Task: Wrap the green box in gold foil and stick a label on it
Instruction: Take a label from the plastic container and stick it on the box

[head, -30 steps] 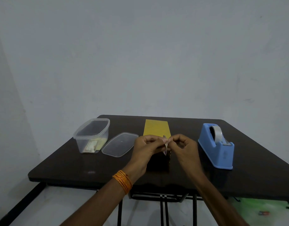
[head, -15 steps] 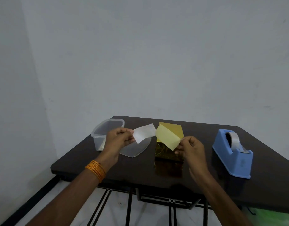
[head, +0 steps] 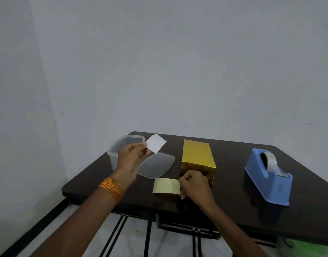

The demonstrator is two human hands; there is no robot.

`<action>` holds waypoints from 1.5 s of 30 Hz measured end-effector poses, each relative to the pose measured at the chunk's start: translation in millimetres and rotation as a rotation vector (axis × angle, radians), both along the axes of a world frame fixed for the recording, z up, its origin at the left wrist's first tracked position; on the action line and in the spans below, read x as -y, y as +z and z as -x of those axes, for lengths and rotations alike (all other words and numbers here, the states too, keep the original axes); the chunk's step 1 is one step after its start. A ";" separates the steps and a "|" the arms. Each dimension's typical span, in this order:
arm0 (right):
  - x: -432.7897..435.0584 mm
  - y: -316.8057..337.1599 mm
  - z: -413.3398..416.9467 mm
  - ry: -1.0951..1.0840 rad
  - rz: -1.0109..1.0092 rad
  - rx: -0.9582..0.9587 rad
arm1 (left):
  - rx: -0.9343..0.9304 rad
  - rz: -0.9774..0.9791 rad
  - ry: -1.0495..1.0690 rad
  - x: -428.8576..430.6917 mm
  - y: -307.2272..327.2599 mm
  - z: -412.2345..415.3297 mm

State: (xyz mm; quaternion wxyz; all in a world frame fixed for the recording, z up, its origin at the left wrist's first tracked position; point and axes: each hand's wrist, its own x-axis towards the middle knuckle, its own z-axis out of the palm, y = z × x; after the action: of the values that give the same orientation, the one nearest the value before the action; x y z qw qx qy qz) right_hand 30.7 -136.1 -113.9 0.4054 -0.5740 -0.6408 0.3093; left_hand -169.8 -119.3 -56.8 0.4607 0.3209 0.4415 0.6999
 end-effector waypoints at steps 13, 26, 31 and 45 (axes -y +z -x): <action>4.3 8.9 -31.3 -0.036 -0.070 0.132 | -0.037 -0.023 -0.096 -0.7 -3.2 -32.7; -14.1 80.0 -80.6 0.143 0.274 -0.850 | -1.522 -1.205 0.278 -1.4 -12.4 -53.0; -18.3 69.2 -90.2 0.079 0.111 -0.716 | -1.687 -1.304 0.297 -5.7 -26.1 -56.9; -19.6 60.5 -94.6 0.014 -0.264 -0.490 | -0.913 -0.612 0.145 -5.8 -12.4 -70.1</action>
State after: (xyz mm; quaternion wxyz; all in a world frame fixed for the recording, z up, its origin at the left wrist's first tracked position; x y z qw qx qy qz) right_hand 125.3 -116.5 -53.5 0.6175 -0.4196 -0.5623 0.3556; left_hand -99.6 -113.5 -69.2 0.0589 0.6798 0.3937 0.6159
